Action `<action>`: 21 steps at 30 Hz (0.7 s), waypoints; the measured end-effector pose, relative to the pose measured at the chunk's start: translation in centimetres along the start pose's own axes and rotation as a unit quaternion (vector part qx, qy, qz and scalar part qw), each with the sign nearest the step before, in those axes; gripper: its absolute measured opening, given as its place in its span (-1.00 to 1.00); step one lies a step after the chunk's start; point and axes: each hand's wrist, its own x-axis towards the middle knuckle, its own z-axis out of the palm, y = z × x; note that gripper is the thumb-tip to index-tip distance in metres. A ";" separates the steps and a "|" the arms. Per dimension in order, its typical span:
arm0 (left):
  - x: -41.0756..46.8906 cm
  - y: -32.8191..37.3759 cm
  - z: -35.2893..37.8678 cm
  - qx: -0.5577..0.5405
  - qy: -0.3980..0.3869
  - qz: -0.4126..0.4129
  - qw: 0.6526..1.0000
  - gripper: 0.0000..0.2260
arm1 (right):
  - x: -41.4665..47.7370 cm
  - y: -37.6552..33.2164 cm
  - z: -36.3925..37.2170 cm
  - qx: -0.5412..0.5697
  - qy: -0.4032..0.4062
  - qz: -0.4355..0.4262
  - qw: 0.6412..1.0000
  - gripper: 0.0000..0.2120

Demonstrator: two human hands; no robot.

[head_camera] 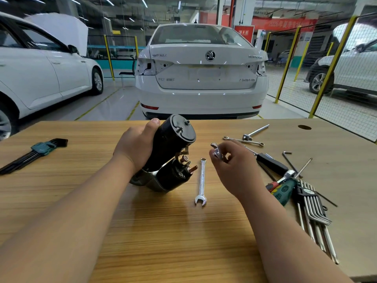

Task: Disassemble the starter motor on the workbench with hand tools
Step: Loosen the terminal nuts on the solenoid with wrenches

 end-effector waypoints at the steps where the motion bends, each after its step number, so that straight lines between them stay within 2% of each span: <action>1: 0.0 0.0 0.0 0.001 -0.001 0.001 1.000 -0.40 | 0.2 0.4 0.1 -0.041 -0.017 0.019 0.999 -0.84; 3: 0.0 -0.1 0.0 0.006 0.000 0.005 1.000 -0.43 | 0.6 0.9 0.6 -0.122 -0.068 0.057 0.989 -0.82; 5: 0.0 -0.2 0.0 0.006 0.003 0.005 1.000 -0.44 | 1.0 1.5 1.4 -0.170 -0.117 0.089 0.974 -0.67; 8: 0.1 -0.2 0.0 0.001 0.004 0.003 1.000 -0.46 | 1.7 1.9 1.9 -0.182 -0.205 0.139 0.952 -0.51; 10: 0.2 -0.4 0.0 -0.002 0.013 0.000 1.000 -0.42 | 2.0 2.1 2.0 -0.186 -0.254 0.152 0.937 -0.50; 11: 0.2 -0.5 0.0 -0.001 0.017 -0.001 1.000 -0.41 | 2.0 1.9 1.8 -0.203 -0.256 0.141 0.934 -0.53; 13: 0.3 -0.7 0.1 0.003 0.019 0.003 1.000 -0.40 | 1.7 0.8 1.6 -0.204 -0.195 0.078 0.956 -0.62; 15: 0.4 -0.8 0.0 0.003 0.021 0.008 1.000 -0.38 | 0.9 -1.3 1.6 -0.074 -0.130 0.029 0.988 -0.69; 17: 0.5 -0.8 0.1 0.003 0.022 0.008 1.000 -0.37 | 0.1 -3.3 1.7 0.027 -0.151 0.024 0.988 -0.65; 19: 0.4 -0.7 0.1 0.003 0.026 0.006 1.000 -0.40 | -0.3 -4.1 2.0 0.022 -0.175 0.016 0.984 -0.70; 21: 0.3 -0.6 0.1 0.000 0.027 0.005 1.000 -0.42 | -0.3 -4.2 2.0 0.020 -0.159 0.014 0.987 -0.76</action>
